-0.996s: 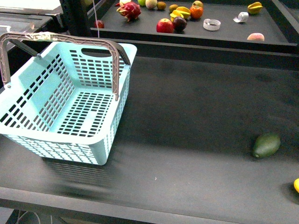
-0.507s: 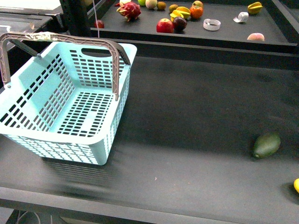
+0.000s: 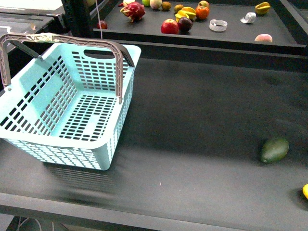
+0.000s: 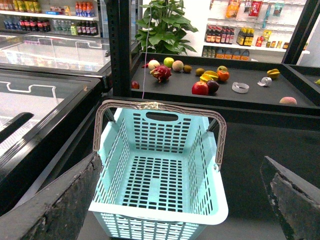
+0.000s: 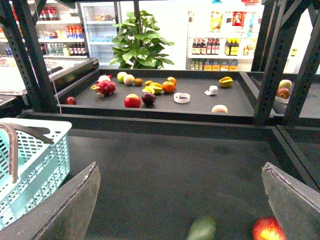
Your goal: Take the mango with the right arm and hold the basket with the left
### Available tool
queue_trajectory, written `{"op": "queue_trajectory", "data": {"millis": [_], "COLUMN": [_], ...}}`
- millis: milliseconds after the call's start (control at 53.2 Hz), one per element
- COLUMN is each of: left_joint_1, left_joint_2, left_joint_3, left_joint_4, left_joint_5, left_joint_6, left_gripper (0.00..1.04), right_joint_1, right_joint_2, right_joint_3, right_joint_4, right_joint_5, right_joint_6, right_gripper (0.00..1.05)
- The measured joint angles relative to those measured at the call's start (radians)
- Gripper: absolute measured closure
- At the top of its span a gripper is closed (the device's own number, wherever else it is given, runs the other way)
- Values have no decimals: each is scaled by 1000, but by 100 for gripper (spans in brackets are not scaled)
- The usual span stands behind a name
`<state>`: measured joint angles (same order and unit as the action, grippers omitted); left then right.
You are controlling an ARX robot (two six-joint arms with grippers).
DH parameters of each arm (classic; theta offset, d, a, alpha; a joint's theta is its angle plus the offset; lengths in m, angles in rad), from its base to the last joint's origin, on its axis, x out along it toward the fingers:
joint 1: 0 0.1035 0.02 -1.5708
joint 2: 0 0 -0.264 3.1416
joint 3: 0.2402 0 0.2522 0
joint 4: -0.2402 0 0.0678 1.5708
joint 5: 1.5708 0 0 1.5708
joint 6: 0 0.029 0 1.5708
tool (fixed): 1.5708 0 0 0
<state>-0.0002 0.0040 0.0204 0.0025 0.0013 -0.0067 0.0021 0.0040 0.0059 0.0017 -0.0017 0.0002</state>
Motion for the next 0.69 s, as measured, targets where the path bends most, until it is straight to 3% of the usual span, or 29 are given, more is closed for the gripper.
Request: {"op": "queue_trajectory", "data": {"millis": [545, 620, 695], "left_joint_1": [0, -31, -40], "left_joint_2": [0, 39, 130], "left_joint_3": [0, 0, 1], "left_joint_4": [0, 15, 96], "left_joint_5": [-1, -111, -122], "left_joint_6": [0, -22, -27], "left_gripper": [8, 8, 8], "right_joint_1": [0, 0, 0], "right_joint_2": [0, 0, 0], "right_joint_3": [0, 0, 0], "right_joint_4": [0, 0, 0], "right_joint_5": [0, 0, 0], "right_joint_6": [0, 0, 0], "right_gripper": [8, 8, 8]}}
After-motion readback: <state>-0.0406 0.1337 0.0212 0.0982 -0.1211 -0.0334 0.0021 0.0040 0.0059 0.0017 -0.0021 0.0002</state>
